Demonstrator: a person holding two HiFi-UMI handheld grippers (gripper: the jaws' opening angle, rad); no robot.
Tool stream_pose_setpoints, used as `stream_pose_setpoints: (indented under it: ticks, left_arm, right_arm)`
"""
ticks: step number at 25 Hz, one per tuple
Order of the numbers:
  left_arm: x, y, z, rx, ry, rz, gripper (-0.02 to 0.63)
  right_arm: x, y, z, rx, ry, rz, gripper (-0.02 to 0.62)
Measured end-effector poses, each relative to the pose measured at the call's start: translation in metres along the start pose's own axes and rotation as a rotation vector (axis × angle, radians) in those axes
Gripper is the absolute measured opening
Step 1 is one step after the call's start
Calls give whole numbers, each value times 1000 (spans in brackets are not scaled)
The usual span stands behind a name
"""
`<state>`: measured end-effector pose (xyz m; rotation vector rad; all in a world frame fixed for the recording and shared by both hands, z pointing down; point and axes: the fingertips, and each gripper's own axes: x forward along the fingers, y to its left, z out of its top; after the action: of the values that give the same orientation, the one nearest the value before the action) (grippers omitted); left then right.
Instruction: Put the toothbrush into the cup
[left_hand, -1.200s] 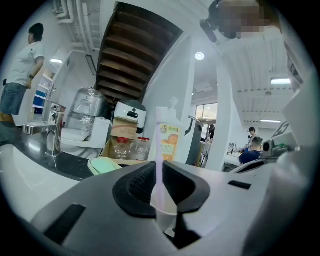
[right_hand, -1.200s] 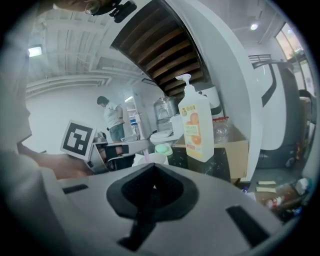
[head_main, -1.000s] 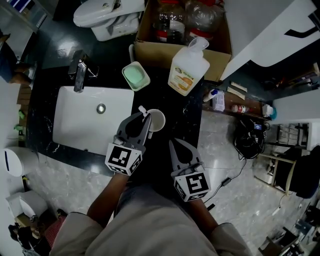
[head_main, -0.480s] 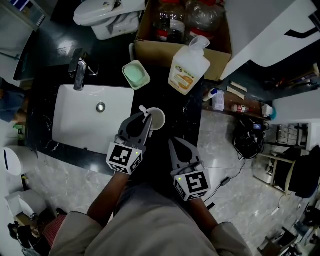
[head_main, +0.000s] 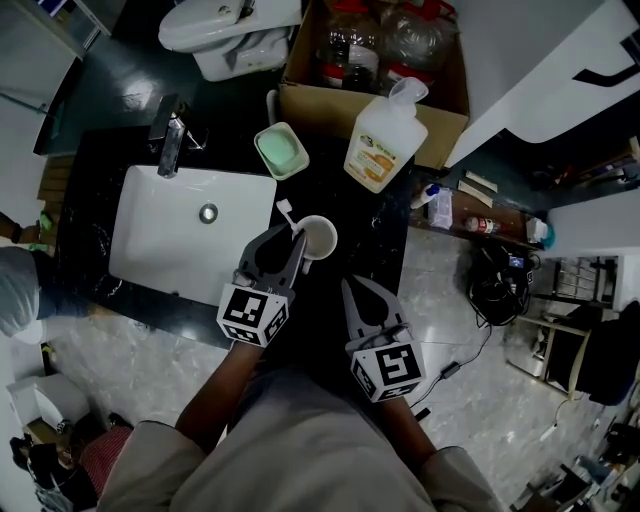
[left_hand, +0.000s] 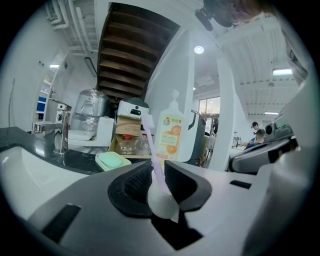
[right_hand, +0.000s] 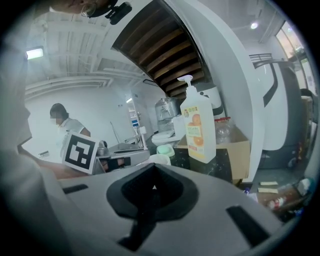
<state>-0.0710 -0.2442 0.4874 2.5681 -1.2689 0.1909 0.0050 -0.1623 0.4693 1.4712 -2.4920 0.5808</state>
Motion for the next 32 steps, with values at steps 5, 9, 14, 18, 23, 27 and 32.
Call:
stream_pose_setpoints:
  ticks: [5, 9, 14, 18, 23, 27, 32]
  left_arm:
    - [-4, 3, -1, -37, -4, 12, 115]
    - [-11, -1, 1, -38, -16, 9, 115]
    - [-19, -11, -1, -47, -15, -14, 115]
    - [-29, -20, 0, -51, -28, -24, 114]
    - [-42, -33, 3, -59, -51, -46, 76]
    - [-50, -49, 7, -61, -62, -92, 32]
    - [-60, -70, 20, -64, -94, -129, 11]
  right_arm:
    - [-2, 3, 3, -10, -11, 8, 6]
    - [-5, 4, 6, -17, -23, 9, 6]
    - [-10, 9, 6, -22, -32, 21, 8]
    - [-15, 13, 8, -37, -43, 32, 6]
    - [-23, 12, 9, -37, -56, 40, 6]
    - [-29, 14, 11, -46, -68, 57, 6]
    - [-39, 14, 14, -47, -95, 75, 6]
